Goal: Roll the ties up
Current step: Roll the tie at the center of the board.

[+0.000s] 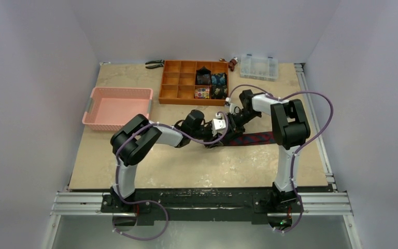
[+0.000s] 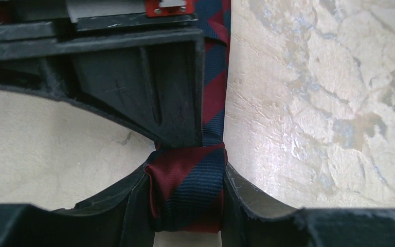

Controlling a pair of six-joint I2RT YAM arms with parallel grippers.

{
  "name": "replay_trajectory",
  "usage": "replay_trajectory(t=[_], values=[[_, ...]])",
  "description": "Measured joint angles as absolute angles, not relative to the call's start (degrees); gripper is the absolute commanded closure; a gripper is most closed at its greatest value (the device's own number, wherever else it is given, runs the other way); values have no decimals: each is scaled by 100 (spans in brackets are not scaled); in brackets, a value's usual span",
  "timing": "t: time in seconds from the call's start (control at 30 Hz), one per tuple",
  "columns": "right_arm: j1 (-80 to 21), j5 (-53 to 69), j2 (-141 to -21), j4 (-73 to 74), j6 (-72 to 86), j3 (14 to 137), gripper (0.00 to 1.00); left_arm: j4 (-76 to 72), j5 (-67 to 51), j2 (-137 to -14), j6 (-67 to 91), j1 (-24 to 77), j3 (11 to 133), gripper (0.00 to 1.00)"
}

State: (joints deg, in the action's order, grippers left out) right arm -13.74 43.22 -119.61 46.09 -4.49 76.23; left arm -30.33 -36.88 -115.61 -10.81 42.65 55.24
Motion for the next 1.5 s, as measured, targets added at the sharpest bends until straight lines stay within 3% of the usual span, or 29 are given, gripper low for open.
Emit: replay_trajectory(t=[0.23, 0.43, 0.57, 0.7, 0.77, 0.87, 1.0, 1.5], values=[[-1234, 4637, -11883, 4877, -731, 7758, 42, -1625, -2829, -11076, -2309, 4464, 5664, 84], [-1120, 5061, -11570, 4816, -764, 7417, 41, -552, -2349, -11078, -2670, 4659, 6187, 83], [-1155, 5273, -11509, 4565, -563, 7336, 48, -161, -2095, -11118, -2753, 4766, 6407, 82], [-1208, 5387, -11577, 4423, -502, 7338, 77, 93, -1981, -11155, -2810, 4810, 6554, 79], [-1223, 5417, -11673, 4434, -510, 7338, 100, 156, -1966, -11170, -2812, 4816, 6593, 71], [-1223, 5577, -11804, 4565, -593, 7363, 100, 237, -1970, -11192, -2808, 4818, 6637, 55], [-1197, 5430, -11826, 4630, -696, 7367, 100, 172, -2130, -11194, -2622, 4775, 6622, 46], [-1358, 3957, -11955, 5033, -773, 7658, 100, -1852, -3715, -11577, -1354, 4383, 6128, 41]])
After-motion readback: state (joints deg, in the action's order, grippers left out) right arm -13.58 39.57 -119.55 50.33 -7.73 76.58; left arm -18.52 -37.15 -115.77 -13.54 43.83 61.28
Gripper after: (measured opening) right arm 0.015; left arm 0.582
